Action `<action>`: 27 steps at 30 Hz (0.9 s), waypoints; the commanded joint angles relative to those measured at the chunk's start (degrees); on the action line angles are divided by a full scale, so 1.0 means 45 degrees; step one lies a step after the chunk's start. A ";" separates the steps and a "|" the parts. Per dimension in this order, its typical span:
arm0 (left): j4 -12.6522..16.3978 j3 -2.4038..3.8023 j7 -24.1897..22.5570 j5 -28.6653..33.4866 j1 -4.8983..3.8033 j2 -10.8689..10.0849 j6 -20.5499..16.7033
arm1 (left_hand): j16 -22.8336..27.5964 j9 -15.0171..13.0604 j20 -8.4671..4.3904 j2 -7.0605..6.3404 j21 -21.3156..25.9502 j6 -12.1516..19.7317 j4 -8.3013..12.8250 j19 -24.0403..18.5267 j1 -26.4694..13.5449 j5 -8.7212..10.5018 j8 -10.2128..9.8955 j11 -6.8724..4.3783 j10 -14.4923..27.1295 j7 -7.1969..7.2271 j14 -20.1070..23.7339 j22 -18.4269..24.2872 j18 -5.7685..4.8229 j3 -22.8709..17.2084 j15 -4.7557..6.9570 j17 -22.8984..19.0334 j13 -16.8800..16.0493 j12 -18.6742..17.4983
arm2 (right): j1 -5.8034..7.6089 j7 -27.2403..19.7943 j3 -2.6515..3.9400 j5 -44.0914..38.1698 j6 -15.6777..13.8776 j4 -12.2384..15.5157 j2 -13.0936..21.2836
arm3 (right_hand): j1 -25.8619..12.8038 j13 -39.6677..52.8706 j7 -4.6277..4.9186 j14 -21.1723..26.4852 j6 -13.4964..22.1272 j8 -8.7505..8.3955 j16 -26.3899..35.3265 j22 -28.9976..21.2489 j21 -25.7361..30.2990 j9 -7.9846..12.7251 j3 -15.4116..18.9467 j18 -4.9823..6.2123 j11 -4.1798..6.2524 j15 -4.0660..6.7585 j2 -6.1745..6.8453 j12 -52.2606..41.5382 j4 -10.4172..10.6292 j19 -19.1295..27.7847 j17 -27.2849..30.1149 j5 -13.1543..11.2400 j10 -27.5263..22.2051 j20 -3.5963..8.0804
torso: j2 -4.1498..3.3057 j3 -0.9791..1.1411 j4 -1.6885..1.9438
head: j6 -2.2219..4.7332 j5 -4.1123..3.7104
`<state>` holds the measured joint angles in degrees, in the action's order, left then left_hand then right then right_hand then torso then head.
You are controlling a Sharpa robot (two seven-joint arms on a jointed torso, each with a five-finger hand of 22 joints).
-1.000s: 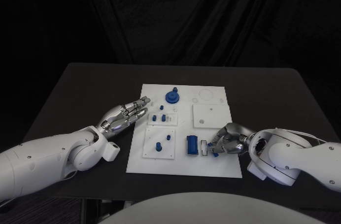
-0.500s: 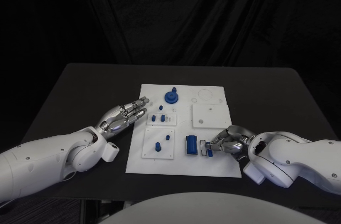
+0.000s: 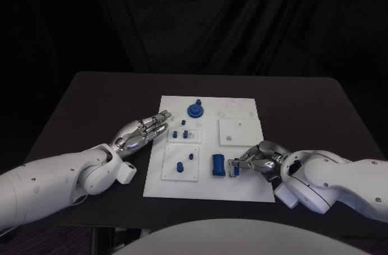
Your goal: Assemble the parts on the task board
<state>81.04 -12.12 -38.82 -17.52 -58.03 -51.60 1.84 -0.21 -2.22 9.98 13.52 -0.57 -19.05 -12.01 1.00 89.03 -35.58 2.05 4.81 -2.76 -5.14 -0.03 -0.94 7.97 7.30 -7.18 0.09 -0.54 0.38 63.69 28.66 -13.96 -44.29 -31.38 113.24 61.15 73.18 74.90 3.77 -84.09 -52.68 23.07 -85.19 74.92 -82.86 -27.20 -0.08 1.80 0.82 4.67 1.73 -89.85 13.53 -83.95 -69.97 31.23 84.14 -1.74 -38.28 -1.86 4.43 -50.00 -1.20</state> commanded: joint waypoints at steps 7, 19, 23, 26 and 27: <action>-0.0031 0.0009 -0.0063 0.0008 0.0023 0.0075 0.0211 | 0.0046 -0.0019 0.0129 0.0113 -0.0029 -0.0015 0.0027 -0.0001 -0.0015 -0.0036 0.0074 0.0116 0.0020 -0.0087 0.0006 -0.0012 -0.0229 -0.0084 -0.0107 -0.0020 -0.0019 0.0048 | -0.0025 0.0289 -0.0002 -0.1202 0.0248 -0.0071 -0.0181 | -0.0205 0.3355 0.0046 -0.0571 0.0243 -0.0062 0.0122 0.2807 0.0144 0.0043 0.0175 0.0005 -0.0081 -0.0063 0.0049 -0.0033 0.0149 -0.0844 0.0144 -0.1013 0.1303 0.0007 | -0.0024 0.0011 -0.0011 | 0.0000 0.0029; -0.0039 0.0009 -0.0043 0.0008 0.0028 0.0072 0.0221 | 0.0046 -0.0023 0.0136 0.0112 -0.0030 -0.0046 0.0055 0.0001 -0.0018 -0.0039 0.0082 0.0109 0.0020 -0.0140 0.0006 -0.0013 -0.0228 -0.0109 -0.0113 -0.0020 -0.0019 0.0048 | -0.0028 0.0537 -0.0003 -0.1415 0.0704 -0.0178 -0.0279 | -0.0262 0.3355 0.0082 -0.0569 0.0344 -0.0063 0.0133 0.2795 0.0185 0.0053 0.0293 0.0014 -0.0116 -0.0093 0.0030 -0.0033 0.0215 -0.0831 0.0179 -0.1417 0.1303 -0.0023 | -0.0018 0.0006 0.0000 | 0.0000 0.0040; -0.0048 0.0009 -0.0039 0.0008 0.0032 0.0088 0.0234 | 0.0046 -0.0024 0.0137 0.0111 -0.0029 -0.0050 0.0061 0.0000 -0.0016 -0.0042 0.0083 0.0109 0.0018 -0.0146 0.0006 -0.0012 -0.0228 -0.0113 -0.0114 -0.0020 -0.0019 0.0049 | -0.0028 0.0525 -0.0003 -0.1630 0.0685 -0.0186 -0.0259 | -0.0257 0.3355 0.0088 -0.0564 0.0366 -0.0065 0.0142 0.2788 0.0206 0.0054 0.0311 0.0019 -0.0120 -0.0097 0.0036 -0.0033 0.0215 -0.0824 0.0210 -0.1471 0.1303 -0.0027 | -0.0014 0.0009 0.0002 | 0.0000 0.0032; -0.0047 0.0009 -0.0046 0.0008 0.0036 0.0084 0.0231 | 0.0046 -0.0024 0.0137 0.0111 -0.0029 -0.0050 0.0061 0.0000 -0.0016 -0.0042 0.0083 0.0109 0.0018 -0.0146 0.0006 -0.0012 -0.0228 -0.0113 -0.0114 -0.0020 -0.0019 0.0049 | -0.0028 0.0290 -0.0005 -0.2238 0.0369 -0.0161 -0.0181 | -0.0337 0.3355 0.0112 -0.0559 0.0425 -0.0053 0.0153 0.2780 0.0237 0.0053 0.0423 0.0025 -0.0142 -0.0118 0.0039 -0.0033 0.0285 -0.0814 0.0241 -0.1838 0.1303 -0.0048 | -0.0006 0.0003 -0.0005 | 0.0000 0.0047; -0.0045 0.0009 -0.0055 0.0008 0.0038 0.0080 0.0226 | 0.0046 -0.0024 0.0137 0.0111 -0.0029 -0.0050 0.0061 0.0000 -0.0016 -0.0042 0.0083 0.0109 0.0018 -0.0146 0.0006 -0.0012 -0.0228 -0.0113 -0.0114 -0.0020 -0.0019 0.0049 | -0.0028 0.0154 -0.0006 -0.2454 0.0205 -0.0151 -0.0146 | -0.0340 0.3355 0.0111 -0.0562 0.0429 -0.0044 0.0150 0.2778 0.0243 0.0050 0.0441 0.0027 -0.0144 -0.0118 0.0035 -0.0033 0.0294 -0.0812 0.0228 -0.1898 0.1303 -0.0052 | -0.0003 0.0002 -0.0007 | 0.0000 0.0057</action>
<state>80.73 -12.12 -38.49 -17.52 -57.95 -51.33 2.23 -0.21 -2.26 10.36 13.52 -0.57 -19.26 -11.85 0.96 89.03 -35.58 2.05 5.02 -2.55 -5.34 -0.03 -0.93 7.97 7.15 -7.18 0.05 -0.54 0.38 63.68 29.78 -13.98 -51.47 -29.39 112.39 60.34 72.09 74.90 4.36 -83.88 -51.24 23.06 -84.89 74.91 -81.99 -26.98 1.66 1.80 0.61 4.45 1.86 -89.85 14.93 -83.94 -68.97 22.75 83.92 -1.75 -38.34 -1.83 4.41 -50.00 -1.03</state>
